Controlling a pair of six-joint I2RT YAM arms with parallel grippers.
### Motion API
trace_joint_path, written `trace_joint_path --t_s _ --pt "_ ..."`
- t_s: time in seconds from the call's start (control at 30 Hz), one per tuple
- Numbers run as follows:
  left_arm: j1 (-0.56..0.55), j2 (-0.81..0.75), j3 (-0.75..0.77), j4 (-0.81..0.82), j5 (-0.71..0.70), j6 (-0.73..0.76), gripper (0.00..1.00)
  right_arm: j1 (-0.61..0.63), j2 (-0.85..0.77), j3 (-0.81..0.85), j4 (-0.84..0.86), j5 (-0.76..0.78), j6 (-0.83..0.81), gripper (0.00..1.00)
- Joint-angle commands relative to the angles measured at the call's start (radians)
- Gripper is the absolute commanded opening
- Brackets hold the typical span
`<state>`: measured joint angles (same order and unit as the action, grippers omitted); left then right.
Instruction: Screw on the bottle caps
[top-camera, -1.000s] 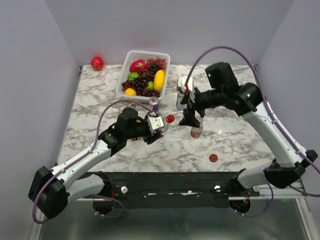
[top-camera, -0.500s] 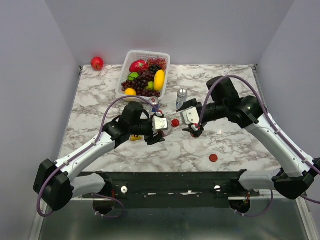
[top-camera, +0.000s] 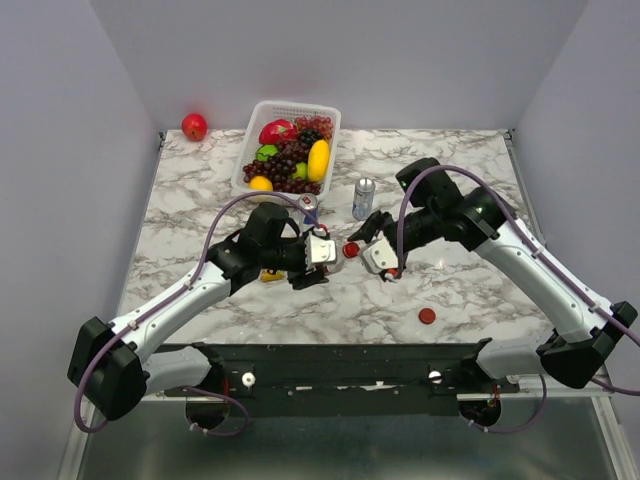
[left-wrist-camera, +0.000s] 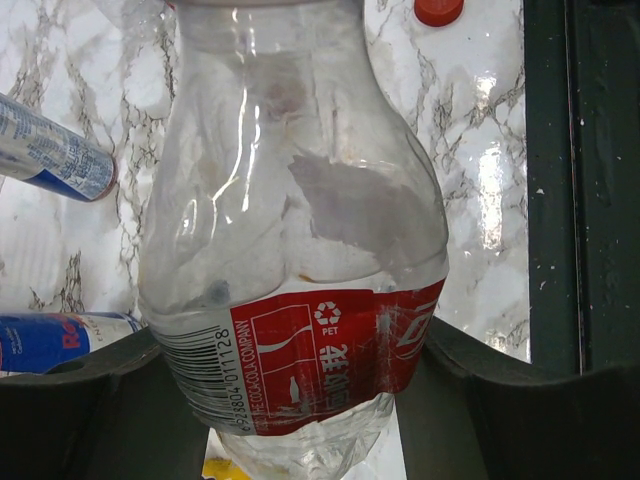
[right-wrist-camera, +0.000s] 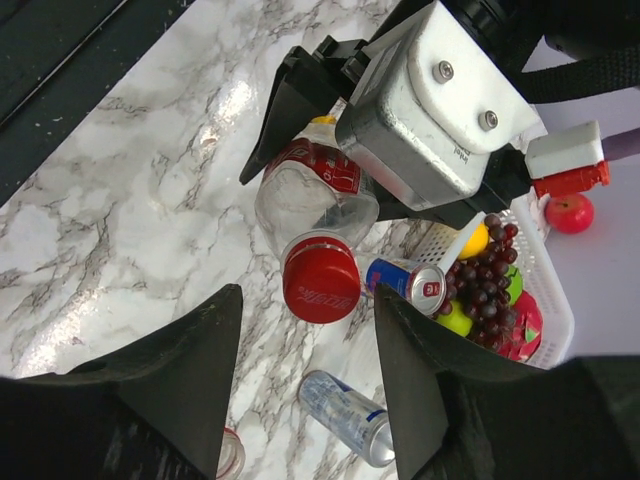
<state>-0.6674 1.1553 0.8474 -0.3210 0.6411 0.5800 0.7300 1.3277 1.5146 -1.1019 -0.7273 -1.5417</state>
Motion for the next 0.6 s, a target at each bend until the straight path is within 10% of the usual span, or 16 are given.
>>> trace_joint_path --t_s 0.0,0.33,0.57 --pt "0.003 0.014 0.051 -0.033 0.029 0.046 0.00 0.014 0.010 0.021 -0.016 -0.031 -0.058 0.61" --pt "0.003 0.021 0.068 -0.029 0.006 0.057 0.00 0.017 0.059 0.055 -0.029 -0.008 -0.025 0.36" --pt "0.003 -0.072 -0.019 0.224 -0.190 -0.020 0.00 0.003 0.223 0.232 0.036 0.037 0.511 0.17"
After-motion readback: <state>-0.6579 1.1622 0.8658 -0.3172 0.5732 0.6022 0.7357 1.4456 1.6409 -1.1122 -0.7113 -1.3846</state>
